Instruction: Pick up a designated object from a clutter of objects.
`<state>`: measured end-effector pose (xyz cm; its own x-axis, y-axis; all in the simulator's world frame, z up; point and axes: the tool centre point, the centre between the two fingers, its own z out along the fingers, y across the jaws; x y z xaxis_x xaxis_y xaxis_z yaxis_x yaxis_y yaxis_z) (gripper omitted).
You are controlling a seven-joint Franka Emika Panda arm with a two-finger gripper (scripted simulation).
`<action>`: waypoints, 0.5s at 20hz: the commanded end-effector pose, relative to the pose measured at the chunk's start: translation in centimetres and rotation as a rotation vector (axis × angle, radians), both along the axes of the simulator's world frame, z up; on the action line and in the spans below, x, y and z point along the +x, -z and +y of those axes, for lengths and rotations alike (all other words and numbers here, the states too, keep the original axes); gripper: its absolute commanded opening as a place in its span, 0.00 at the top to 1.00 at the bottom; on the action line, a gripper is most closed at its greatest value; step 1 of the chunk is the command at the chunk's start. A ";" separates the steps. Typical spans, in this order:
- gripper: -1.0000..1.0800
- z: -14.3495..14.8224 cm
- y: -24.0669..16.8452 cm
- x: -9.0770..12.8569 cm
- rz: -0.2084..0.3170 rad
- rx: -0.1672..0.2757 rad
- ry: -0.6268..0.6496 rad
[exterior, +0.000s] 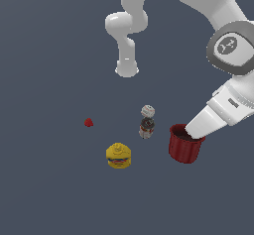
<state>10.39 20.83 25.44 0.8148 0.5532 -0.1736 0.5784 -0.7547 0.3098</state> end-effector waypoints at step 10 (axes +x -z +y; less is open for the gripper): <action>1.00 3.7 -9.2 -3.4 -0.223 0.013 -0.034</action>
<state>7.43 24.21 33.60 0.8150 0.5794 -0.0054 0.5300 -0.7417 0.4111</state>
